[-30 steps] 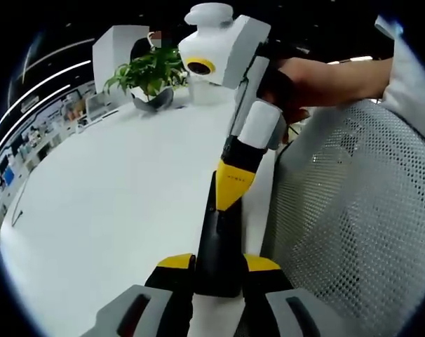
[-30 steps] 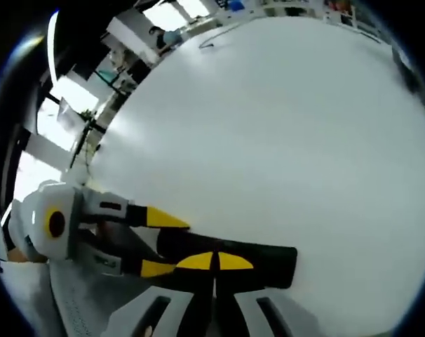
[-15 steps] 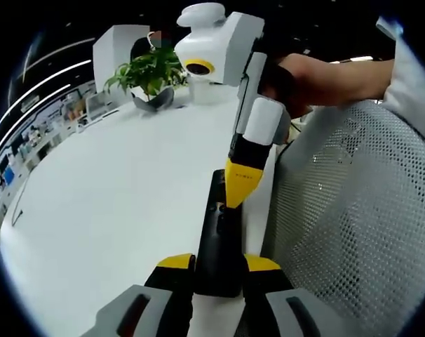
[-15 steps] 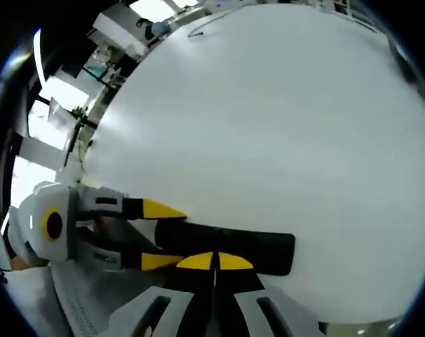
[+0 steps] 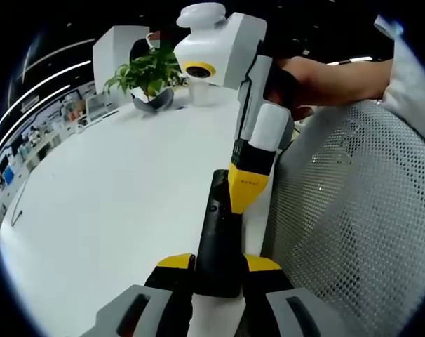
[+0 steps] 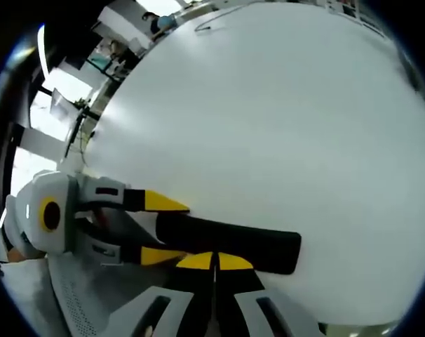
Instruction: Press the specified remote control buttons in sequence, fully releasing each button before pressing the next.
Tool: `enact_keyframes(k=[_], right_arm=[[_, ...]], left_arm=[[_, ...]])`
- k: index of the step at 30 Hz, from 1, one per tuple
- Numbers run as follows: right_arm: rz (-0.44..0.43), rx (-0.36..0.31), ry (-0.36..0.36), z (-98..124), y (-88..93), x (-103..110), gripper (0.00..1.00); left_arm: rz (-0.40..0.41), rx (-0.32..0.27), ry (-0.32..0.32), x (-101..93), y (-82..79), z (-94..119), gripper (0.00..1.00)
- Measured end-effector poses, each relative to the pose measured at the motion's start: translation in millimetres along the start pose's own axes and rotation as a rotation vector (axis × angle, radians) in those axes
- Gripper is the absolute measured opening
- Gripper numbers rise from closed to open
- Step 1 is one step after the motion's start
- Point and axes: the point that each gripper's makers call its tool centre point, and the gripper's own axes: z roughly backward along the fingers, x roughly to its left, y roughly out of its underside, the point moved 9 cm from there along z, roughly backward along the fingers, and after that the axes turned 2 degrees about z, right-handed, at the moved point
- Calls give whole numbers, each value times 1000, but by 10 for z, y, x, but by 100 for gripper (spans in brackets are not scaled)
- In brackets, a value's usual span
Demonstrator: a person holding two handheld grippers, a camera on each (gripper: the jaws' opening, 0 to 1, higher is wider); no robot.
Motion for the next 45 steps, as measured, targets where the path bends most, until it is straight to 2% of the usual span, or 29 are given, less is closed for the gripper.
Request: enact_keyframes(k=[4, 6, 9, 13, 14, 15, 17, 19, 24, 26, 28, 30, 34, 40, 45], right_arm=[[-69, -4, -30, -15, 10, -33, 0], [-71, 4, -21, -18, 4, -15, 0], [15, 27, 49, -19, 1, 43, 0], [34, 44, 72, -30, -21, 87, 0], [121, -4, 69, -34, -7, 75, 0], [152, -28, 63, -38, -6, 71, 0], [63, 7, 62, -28, -8, 76, 0], [67, 11, 55, -28, -33, 57, 0], [-21, 0, 3, -4, -29, 13, 0], [-31, -33, -14, 11, -47, 16, 0], [-30, -71, -45, 21, -69, 41, 0], [-26, -80, -58, 16, -75, 54, 0], [16, -88, -25, 14, -93, 71, 0], [57, -78, -37, -28, -97, 129, 0], [115, -84, 0, -59, -116, 140, 0]], left_arm=[[0, -2, 0, 1, 2, 0, 26], [0, -2, 0, 0, 3, 1, 26], [0, -4, 0, -4, 6, 0, 26], [5, -7, -5, -4, 10, -1, 26], [6, -7, -7, -4, 11, -1, 26], [6, -8, -9, -1, 11, -1, 27], [8, -9, -10, -2, 13, 4, 27], [9, -8, -10, -1, 13, 2, 27], [-1, -9, -4, -1, 11, -6, 25], [1, -7, -5, -4, 11, -10, 25], [-1, -7, -4, -2, 11, -12, 25], [-4, -7, -5, -4, 9, -12, 25], [-23, -10, -6, -12, 5, -13, 25], [-35, -11, -9, -13, 4, -14, 25], [-32, -10, -9, -12, 3, -16, 25]])
